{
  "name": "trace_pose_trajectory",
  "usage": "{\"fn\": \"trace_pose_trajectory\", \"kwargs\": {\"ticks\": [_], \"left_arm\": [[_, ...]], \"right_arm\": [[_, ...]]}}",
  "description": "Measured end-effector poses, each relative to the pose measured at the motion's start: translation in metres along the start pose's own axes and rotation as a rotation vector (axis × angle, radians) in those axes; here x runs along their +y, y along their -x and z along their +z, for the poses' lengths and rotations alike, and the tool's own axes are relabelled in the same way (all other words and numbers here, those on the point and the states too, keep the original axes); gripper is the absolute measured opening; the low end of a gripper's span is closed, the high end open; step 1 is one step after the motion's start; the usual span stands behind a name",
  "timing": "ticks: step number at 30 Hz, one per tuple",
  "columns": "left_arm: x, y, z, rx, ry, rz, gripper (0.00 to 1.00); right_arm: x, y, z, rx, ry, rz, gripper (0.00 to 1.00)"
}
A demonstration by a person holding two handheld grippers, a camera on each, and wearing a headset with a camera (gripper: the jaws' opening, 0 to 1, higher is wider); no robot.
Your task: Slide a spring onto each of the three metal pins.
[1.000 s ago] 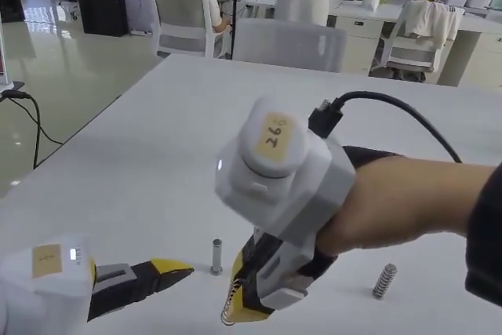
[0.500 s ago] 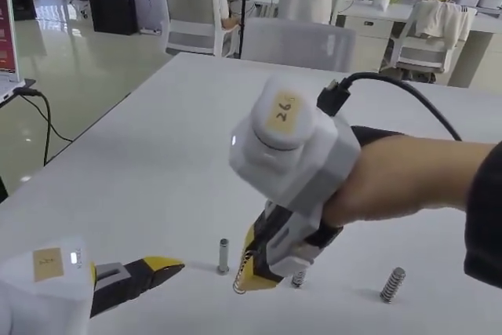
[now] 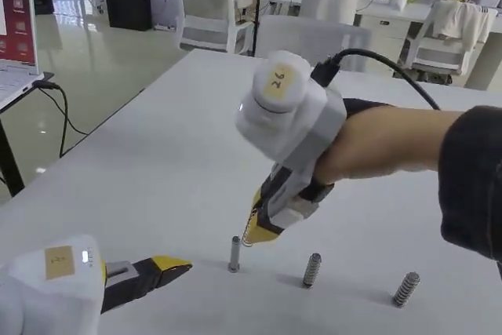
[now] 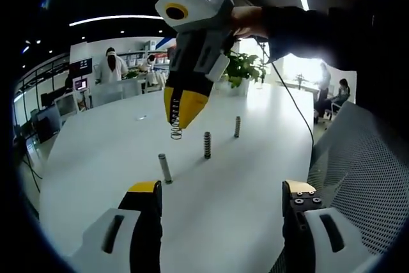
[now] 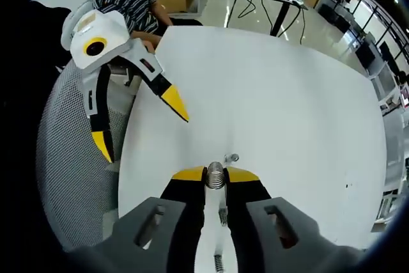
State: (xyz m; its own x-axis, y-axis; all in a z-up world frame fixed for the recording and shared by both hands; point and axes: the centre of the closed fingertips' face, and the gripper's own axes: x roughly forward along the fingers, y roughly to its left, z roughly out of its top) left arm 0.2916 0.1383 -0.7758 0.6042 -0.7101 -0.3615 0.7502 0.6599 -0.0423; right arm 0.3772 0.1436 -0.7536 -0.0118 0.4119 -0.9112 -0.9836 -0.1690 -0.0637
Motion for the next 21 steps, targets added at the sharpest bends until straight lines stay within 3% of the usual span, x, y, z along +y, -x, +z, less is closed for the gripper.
{"fn": "trace_pose_trajectory", "kwargs": {"ticks": [8, 21], "left_arm": [[0.002, 0.002, -0.004, 0.013, 0.006, 0.004, 0.75], [0.006, 0.003, -0.008, 0.023, 0.011, 0.009, 0.73]], "right_arm": [[-0.011, -0.013, -0.002, 0.036, 0.003, -0.003, 0.13], [-0.022, -0.029, -0.002, 0.050, -0.005, 0.000, 0.13]]}}
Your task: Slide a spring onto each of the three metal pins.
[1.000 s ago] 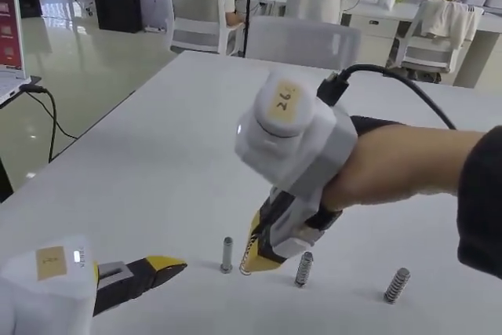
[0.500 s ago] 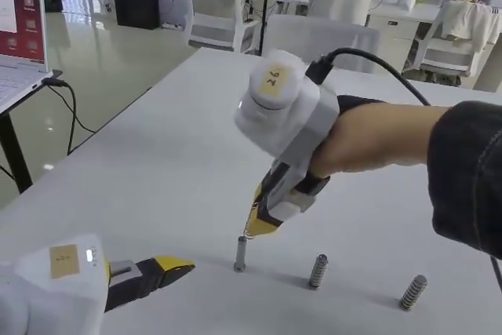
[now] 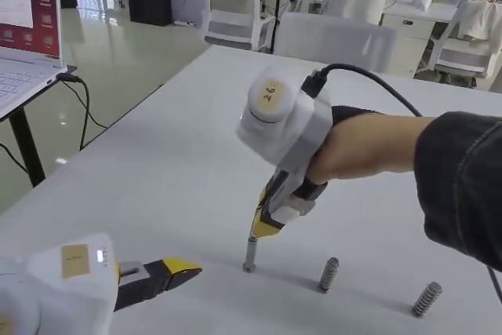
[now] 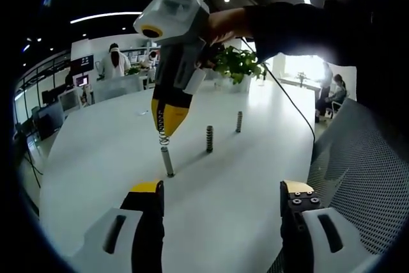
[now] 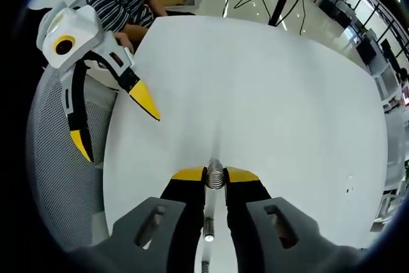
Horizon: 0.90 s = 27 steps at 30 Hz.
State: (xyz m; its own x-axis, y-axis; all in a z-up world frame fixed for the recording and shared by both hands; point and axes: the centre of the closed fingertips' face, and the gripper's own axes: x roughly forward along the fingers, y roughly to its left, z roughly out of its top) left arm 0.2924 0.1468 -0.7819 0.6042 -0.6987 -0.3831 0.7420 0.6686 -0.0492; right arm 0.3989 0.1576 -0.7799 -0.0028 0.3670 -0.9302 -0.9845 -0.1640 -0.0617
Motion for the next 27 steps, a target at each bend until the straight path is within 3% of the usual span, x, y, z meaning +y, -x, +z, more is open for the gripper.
{"fn": "trace_pose_trajectory", "kwargs": {"ticks": [27], "left_arm": [[0.003, 0.004, -0.009, 0.008, 0.017, 0.009, 0.70]], "right_arm": [[0.000, -0.047, -0.014, 0.084, -0.005, 0.036, 0.13]]}}
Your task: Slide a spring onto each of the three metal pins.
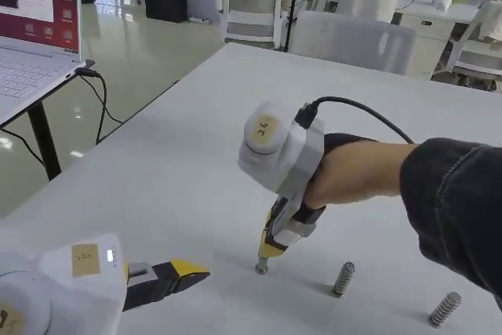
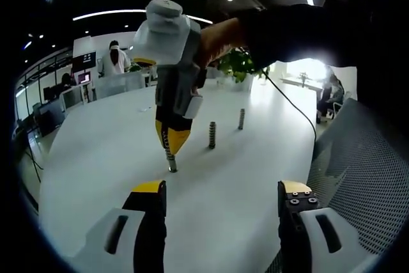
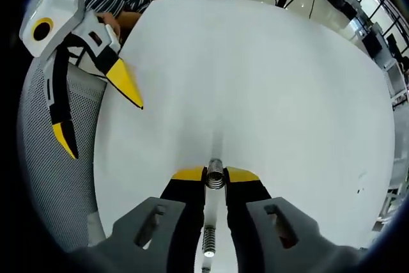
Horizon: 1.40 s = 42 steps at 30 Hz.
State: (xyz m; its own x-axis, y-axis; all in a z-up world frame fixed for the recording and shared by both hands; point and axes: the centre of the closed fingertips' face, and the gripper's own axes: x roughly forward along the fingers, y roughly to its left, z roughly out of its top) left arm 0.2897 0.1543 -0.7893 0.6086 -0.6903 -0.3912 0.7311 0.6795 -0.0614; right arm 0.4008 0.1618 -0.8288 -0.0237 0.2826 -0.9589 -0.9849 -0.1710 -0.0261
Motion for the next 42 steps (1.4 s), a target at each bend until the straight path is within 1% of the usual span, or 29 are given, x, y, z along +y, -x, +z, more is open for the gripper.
{"fn": "trace_pose_trajectory", "kwargs": {"ticks": [5, 10, 15, 19, 22, 30, 35, 42], "left_arm": [[0.000, 0.000, -0.002, 0.005, 0.004, -0.001, 0.69], [-0.001, -0.001, -0.002, 0.001, 0.006, -0.004, 0.69], [0.000, -0.001, -0.002, -0.001, 0.008, -0.003, 0.69], [0.000, 0.000, -0.003, 0.000, 0.010, -0.003, 0.69], [0.001, -0.001, -0.003, -0.001, 0.011, -0.003, 0.69], [0.002, -0.001, -0.002, -0.004, 0.010, 0.000, 0.69], [0.002, -0.001, -0.002, -0.002, 0.009, 0.001, 0.69], [0.001, -0.003, 0.002, -0.001, 0.000, -0.002, 0.69]], "right_arm": [[0.006, -0.010, -0.004, 0.013, -0.002, 0.010, 0.13], [0.012, -0.015, -0.004, 0.018, 0.000, 0.019, 0.13], [0.013, -0.020, -0.007, 0.034, 0.007, 0.008, 0.13], [0.013, -0.019, -0.004, 0.018, -0.002, 0.012, 0.14], [0.014, -0.020, -0.004, 0.019, 0.002, 0.013, 0.17], [0.015, -0.020, -0.006, 0.016, -0.001, 0.017, 0.20], [0.014, -0.015, -0.008, 0.003, -0.012, 0.013, 0.21], [0.014, -0.007, -0.015, -0.013, -0.030, 0.011, 0.28]]}}
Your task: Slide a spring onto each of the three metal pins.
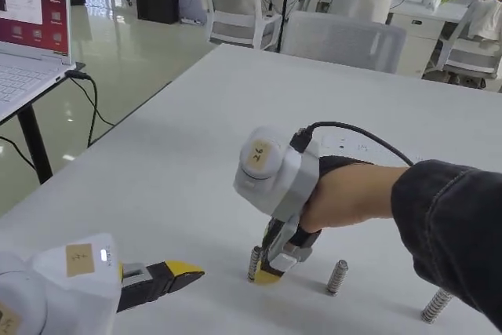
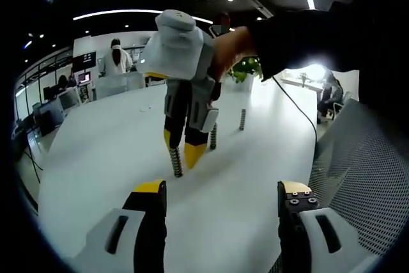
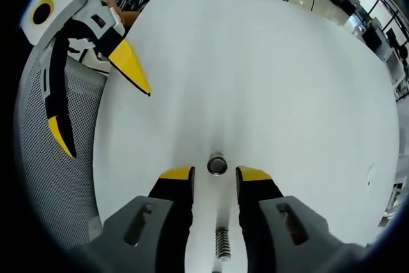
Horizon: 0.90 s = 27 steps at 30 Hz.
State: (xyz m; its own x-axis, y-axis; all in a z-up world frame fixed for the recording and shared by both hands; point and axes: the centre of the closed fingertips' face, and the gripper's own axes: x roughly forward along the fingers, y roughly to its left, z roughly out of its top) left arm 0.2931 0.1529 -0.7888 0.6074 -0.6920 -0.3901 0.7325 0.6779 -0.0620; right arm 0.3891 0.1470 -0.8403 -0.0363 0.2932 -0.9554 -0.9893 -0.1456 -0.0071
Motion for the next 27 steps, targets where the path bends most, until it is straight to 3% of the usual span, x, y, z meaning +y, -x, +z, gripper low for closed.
{"fn": "trace_pose_trajectory", "kwargs": {"ticks": [13, 27], "left_arm": [[0.003, 0.000, 0.003, 0.004, -0.005, 0.009, 0.70], [0.003, -0.002, 0.007, 0.004, -0.006, 0.008, 0.70]], "right_arm": [[0.012, 0.017, -0.010, -0.072, -0.030, -0.009, 0.31], [0.049, 0.039, -0.022, -0.176, -0.071, -0.010, 0.33]]}}
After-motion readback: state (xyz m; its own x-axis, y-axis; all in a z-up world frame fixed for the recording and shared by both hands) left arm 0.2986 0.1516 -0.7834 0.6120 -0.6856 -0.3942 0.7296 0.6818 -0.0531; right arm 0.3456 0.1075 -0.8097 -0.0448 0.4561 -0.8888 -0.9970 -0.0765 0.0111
